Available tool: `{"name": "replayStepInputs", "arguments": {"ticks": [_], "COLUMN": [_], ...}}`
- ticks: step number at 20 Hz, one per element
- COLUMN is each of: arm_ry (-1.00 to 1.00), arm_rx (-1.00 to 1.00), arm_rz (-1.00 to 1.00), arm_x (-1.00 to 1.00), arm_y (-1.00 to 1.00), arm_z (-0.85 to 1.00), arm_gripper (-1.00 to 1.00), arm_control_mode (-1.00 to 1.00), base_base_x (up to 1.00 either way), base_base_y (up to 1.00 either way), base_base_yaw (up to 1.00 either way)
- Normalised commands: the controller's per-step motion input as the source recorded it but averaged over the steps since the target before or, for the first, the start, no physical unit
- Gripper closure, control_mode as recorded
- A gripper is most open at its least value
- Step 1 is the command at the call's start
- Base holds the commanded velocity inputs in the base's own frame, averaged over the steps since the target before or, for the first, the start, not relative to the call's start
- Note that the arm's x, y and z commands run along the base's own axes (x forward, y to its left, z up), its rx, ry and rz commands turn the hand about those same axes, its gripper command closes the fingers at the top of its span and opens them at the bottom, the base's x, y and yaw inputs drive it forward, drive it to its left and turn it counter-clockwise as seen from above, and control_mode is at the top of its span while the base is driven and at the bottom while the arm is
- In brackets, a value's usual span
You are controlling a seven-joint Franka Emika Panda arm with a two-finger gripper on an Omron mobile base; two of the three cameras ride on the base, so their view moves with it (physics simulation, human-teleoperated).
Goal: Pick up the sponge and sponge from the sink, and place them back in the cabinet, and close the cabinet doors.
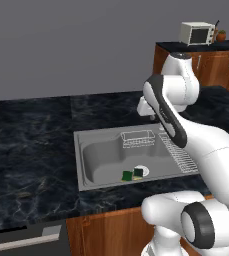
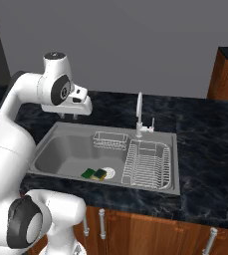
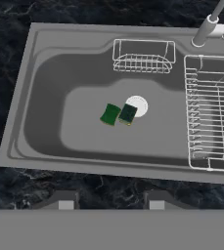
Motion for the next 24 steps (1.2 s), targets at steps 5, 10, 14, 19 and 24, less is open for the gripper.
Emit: {"name": "replayStepInputs", "arguments": {"ticks": [5,10,14,19,24], "arm_ry": [0.0,0.0,0.0,0.0,0.0], "arm_rx": [0.0,0.0,0.0,0.0,0.0], "arm_rz": [0.0,0.0,0.0,-0.01,-0.04], "arm_x": [0.0,0.0,0.0,0.1,0.18], "arm_y": [-0.01,0.0,0.0,0.0,0.0], "arm_z": [0.0,0.0,-0.05,-0.31,-0.46], "arm_gripper": [-1.0,-1.0,-1.0,-1.0,-1.0], "arm_control_mode": [-1.0,-1.0,-1.0,-1.0,-1.0], "base_base_x": [0.0,0.0,0.0,0.0,0.0], "base_base_y": [0.0,0.0,0.0,0.0,0.0], "base_base_yaw": [0.0,0.0,0.0,0.0,0.0]}}
